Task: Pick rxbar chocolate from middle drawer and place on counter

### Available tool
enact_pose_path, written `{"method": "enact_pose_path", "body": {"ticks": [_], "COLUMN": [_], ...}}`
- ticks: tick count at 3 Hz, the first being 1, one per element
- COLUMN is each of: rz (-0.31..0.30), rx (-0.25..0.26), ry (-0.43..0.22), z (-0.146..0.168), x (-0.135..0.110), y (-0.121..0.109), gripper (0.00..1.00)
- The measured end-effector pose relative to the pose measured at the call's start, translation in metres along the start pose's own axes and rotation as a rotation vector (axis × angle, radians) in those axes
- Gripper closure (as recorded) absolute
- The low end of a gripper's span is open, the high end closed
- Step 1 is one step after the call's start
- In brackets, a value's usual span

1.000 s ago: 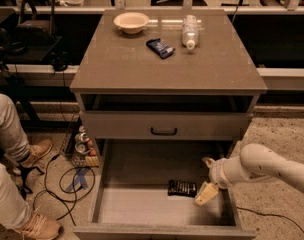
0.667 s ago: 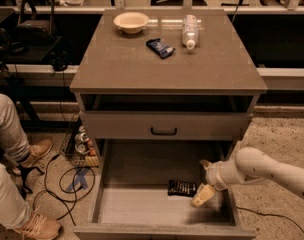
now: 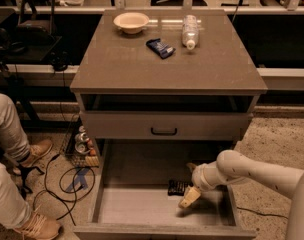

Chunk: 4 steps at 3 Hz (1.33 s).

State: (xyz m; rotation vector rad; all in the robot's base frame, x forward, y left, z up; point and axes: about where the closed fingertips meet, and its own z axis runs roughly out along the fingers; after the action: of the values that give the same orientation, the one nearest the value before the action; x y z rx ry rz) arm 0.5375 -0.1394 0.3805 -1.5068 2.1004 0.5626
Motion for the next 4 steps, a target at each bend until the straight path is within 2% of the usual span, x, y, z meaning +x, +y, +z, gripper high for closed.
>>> {"method": "enact_pose_path", "body": {"ticks": [1, 4], "rz": [-0.001, 0.051], "rx": [-0.004, 0.068], "ry": [0.016, 0.044], "z": [0.015, 0.018], "x": [0.001, 0.027], "y": [-0.002, -0.004], "gripper": [0.00, 0.02]}}
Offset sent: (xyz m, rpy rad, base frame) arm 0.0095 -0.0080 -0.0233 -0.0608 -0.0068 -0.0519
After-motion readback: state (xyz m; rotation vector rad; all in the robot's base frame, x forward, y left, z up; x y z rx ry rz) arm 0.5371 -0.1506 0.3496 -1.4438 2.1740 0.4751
